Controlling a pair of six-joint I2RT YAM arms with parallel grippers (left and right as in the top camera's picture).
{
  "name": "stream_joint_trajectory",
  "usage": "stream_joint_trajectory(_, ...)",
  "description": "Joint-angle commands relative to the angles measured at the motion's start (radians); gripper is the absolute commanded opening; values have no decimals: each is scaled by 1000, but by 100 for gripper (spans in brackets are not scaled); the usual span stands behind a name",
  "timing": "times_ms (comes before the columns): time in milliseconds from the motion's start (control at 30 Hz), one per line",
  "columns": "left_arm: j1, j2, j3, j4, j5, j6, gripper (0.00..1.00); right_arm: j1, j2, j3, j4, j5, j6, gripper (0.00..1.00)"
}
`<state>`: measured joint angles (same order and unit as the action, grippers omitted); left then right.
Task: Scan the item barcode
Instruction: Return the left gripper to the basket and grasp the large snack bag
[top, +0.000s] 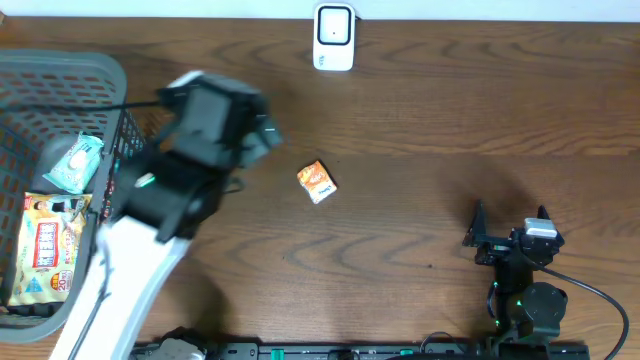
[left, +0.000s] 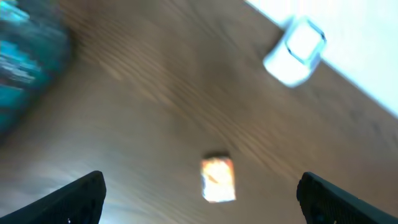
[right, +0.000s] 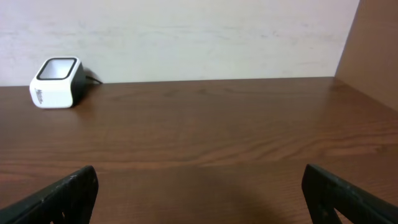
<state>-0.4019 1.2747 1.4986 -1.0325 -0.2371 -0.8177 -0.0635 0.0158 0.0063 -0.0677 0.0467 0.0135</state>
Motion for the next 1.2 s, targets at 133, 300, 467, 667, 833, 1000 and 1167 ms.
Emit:
stream_joint_trajectory(133, 257, -156, 7, -115, -229, 24, 98, -7, -3, -1, -4, -1, -11, 99)
stream_joint_trajectory(300, 474, -169, 7, -115, -227, 82, 98, -7, -3, -1, -4, -1, -11, 99)
stream_joint_trajectory(467, 679, -151, 7, -114, -214, 79, 98, -7, -3, -1, -4, -1, -11, 99)
stream_joint_trajectory(667, 932, -108, 6, -149, -80, -55, 98, -7, -3, -1, -4, -1, -11, 99)
stream_joint_trajectory(833, 1094, 1, 2, -208, 95, -90, 98, -7, -3, -1, -4, -1, -11, 99)
stream_joint_trajectory(1000, 1180, 174, -5, -259, 200, -90, 98, -7, -3, -1, -4, -1, -11, 99)
stream_joint_trajectory(1167, 1200, 353, -5, -268, 272, -90, 98, -7, -3, -1, -4, -1, -11, 99)
